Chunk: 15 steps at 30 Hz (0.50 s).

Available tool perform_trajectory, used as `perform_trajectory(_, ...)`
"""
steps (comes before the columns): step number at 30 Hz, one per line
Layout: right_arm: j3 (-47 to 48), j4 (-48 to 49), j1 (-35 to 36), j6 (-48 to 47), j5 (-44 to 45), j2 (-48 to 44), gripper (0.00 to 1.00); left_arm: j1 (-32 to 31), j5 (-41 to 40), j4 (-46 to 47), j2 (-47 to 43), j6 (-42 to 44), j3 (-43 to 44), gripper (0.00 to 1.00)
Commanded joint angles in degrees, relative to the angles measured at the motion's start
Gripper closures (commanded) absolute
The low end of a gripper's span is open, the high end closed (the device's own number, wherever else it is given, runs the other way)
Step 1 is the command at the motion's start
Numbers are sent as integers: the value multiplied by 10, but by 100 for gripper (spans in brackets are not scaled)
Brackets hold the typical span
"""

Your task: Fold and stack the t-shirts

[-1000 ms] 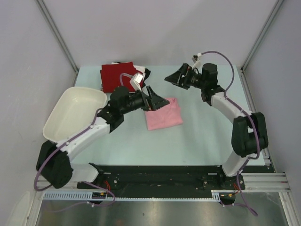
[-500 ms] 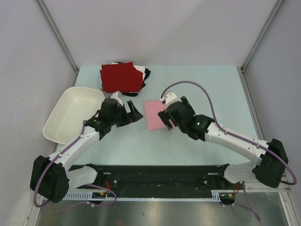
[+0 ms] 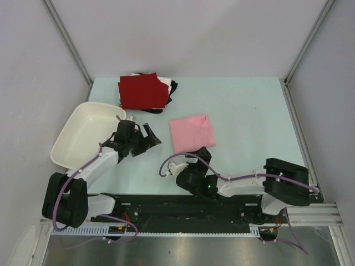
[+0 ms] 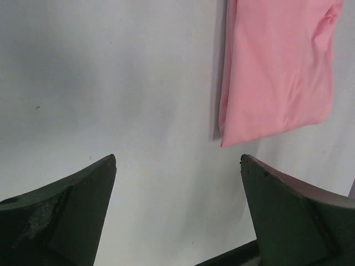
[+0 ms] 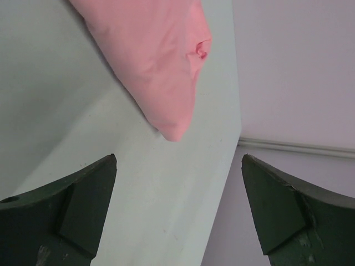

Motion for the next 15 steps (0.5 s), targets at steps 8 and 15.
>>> perform_trajectory(8, -39, 348, -55, -143, 14, 193, 3, 13, -38, 2, 16, -20, 34, 2)
perform_trajectory(15, -40, 415, -99, -166, -40, 250, 9, 25, -37, 5, 48, -26, 42, 2)
